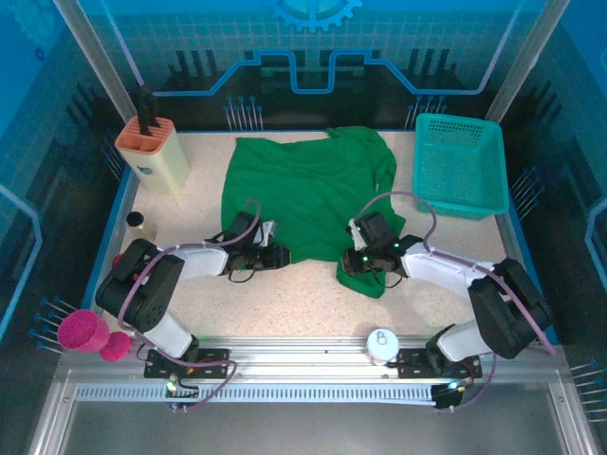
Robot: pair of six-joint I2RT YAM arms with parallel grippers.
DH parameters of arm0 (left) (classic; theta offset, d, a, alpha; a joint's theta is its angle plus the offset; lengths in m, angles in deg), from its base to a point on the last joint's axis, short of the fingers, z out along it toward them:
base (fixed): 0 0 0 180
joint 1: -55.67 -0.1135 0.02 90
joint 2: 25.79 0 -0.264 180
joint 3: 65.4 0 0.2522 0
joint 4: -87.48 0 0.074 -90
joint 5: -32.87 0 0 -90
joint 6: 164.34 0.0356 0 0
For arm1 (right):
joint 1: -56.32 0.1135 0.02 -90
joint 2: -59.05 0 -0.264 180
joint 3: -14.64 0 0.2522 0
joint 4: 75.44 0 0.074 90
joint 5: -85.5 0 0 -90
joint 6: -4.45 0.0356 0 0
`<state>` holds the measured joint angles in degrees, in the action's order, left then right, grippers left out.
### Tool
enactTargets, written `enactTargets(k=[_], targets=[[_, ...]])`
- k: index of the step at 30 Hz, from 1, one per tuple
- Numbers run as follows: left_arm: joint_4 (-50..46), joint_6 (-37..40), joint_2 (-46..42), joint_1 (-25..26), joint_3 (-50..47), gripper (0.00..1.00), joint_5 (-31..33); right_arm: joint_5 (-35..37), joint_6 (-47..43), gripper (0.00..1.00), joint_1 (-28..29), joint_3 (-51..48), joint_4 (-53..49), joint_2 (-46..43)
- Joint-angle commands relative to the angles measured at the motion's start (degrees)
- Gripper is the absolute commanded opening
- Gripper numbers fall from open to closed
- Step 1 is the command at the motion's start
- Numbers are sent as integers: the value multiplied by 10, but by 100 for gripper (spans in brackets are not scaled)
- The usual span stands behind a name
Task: Fold the inside-out t-shirt
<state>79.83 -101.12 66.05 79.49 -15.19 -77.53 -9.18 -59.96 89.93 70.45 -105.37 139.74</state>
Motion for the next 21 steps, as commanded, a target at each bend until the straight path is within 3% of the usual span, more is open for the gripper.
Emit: enactTargets(k=[1, 5, 7, 10, 12, 14, 16, 19, 21], targets=[[-67, 23, -24, 4, 16, 35, 18, -1, -31, 0, 17, 48, -171, -49], [-137, 10, -54, -4, 11, 37, 110, -11, -43, 0, 23, 114, -352, -41], [-132, -10, -53, -31, -5, 37, 104, -66, -43, 0, 42, 141, -390, -20], [-83, -41, -65, -51, -34, 38, 72, -157, -26, 0, 99, 175, -362, 31], [-75, -50, -84, -52, -42, 40, 67, -197, 2, 15, 137, 191, -302, 73], [-78, -55, -107, -56, -52, 41, 71, -233, 30, 19, 160, 204, -239, 112], [-94, -54, -136, -62, -57, 41, 80, -249, 49, 40, 169, 214, -202, 122], [-142, -45, -178, -64, -46, 44, 110, -219, 60, 58, 142, 195, -216, 75], [-170, -49, -203, -64, -40, 48, 139, -194, 75, 61, 92, 159, -235, 33]])
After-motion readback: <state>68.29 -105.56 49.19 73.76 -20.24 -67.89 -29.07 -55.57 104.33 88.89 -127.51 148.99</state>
